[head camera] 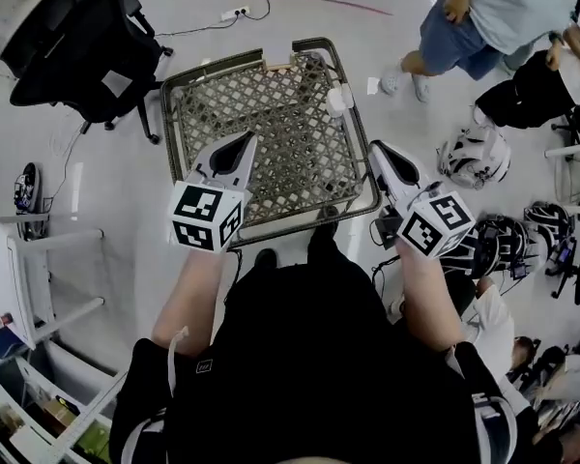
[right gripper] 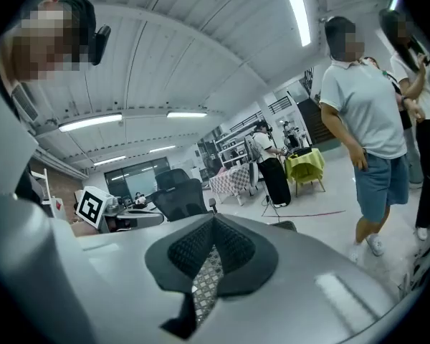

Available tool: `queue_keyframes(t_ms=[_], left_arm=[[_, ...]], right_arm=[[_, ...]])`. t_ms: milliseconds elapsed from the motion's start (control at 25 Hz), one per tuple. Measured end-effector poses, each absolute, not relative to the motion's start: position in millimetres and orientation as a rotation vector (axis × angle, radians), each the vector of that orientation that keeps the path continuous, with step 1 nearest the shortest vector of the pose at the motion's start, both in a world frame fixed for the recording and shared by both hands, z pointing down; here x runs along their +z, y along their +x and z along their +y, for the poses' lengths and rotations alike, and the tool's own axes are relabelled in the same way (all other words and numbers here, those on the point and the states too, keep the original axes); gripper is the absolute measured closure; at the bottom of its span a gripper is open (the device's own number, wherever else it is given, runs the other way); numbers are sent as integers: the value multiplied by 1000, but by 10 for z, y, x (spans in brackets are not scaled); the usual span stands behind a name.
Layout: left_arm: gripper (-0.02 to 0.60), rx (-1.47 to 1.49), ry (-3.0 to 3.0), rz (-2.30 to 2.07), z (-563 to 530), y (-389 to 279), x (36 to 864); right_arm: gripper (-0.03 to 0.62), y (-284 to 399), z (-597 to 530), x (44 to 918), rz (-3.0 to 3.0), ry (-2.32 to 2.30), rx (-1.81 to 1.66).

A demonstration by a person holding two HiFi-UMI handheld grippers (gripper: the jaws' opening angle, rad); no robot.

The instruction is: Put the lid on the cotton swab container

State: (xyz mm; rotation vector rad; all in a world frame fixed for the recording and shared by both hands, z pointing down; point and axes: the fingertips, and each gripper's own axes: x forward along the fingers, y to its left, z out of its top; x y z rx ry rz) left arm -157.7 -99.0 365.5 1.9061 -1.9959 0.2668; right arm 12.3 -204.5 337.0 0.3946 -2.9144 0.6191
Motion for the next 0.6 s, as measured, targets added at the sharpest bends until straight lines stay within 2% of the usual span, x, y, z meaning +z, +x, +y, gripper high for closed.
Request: queue_keyframes(t_ms=[280,600], left_arm=[[575,292,1822,-2030,-1531,-1416,3703],[575,314,1743,-2060,-1631,-1364,3754]], right_arm=[[583,183,-2699,3511,-2890,286,658],[583,32,-2888,3675,-2863,170,688]])
